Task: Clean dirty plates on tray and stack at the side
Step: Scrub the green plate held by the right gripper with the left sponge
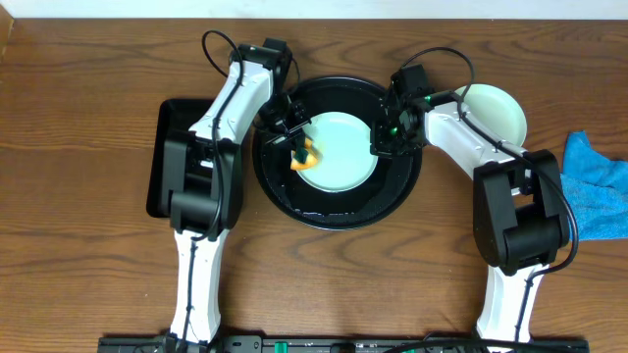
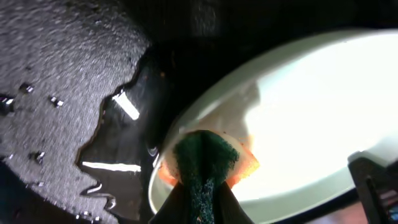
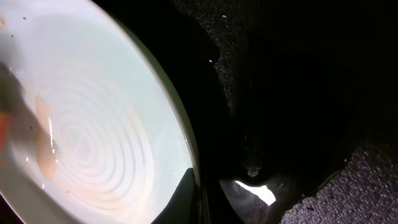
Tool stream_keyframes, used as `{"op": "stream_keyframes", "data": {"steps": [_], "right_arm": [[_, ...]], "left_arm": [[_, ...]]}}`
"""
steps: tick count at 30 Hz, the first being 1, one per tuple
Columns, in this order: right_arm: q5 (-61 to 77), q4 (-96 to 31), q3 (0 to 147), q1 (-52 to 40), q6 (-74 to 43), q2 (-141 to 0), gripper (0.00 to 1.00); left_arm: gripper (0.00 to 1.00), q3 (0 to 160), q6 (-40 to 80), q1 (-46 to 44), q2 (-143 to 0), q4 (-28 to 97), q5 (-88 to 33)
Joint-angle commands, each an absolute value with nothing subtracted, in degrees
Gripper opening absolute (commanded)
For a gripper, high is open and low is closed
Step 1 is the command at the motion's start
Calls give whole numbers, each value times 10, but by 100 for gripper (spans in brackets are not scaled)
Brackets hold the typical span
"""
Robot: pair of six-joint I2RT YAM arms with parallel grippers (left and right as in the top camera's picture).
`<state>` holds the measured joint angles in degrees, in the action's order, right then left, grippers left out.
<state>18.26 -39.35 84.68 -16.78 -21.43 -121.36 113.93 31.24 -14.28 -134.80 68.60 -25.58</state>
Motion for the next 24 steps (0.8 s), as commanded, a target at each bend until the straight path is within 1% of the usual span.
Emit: {"op": "stream_keyframes", "data": {"steps": [1, 7, 14, 17, 24], "right_arm": [[178, -395, 843, -166, -207, -1213, 1], [178, -395, 843, -166, -207, -1213, 1], [178, -395, 843, -166, -207, -1213, 1], [178, -395, 843, -166, -207, -1213, 1], [178, -395, 843, -166, -207, -1213, 1]], "left_arm": [[7, 1140, 303, -139, -1313, 690, -281], [8, 1140, 303, -140, -1314, 705, -350], [7, 1137, 303, -176, -1315, 716, -347], [8, 1137, 313, -189, -1316, 722, -313], [7, 1136, 321, -194, -1324, 733, -302]]}}
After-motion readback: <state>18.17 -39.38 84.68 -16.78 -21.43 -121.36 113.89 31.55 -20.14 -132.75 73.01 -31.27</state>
